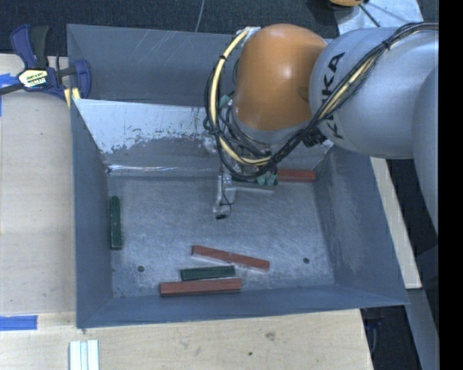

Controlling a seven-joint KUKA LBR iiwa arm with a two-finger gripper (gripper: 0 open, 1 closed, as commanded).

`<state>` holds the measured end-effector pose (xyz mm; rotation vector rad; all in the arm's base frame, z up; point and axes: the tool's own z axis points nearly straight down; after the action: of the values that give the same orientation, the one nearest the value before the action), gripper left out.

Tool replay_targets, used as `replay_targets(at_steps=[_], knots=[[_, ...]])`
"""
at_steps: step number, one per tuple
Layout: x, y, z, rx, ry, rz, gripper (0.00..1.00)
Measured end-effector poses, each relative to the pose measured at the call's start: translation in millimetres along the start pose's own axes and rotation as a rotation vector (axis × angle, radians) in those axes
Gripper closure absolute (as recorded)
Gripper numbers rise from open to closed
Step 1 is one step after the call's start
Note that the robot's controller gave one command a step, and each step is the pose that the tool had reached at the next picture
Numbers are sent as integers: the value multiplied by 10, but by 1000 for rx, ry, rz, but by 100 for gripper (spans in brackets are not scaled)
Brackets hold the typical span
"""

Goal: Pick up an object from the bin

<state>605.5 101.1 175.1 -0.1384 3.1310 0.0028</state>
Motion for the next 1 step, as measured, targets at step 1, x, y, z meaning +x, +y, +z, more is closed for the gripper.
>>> replay_targets(at_steps=[1], knots=[[40,-125,115,1,1,-15,0]])
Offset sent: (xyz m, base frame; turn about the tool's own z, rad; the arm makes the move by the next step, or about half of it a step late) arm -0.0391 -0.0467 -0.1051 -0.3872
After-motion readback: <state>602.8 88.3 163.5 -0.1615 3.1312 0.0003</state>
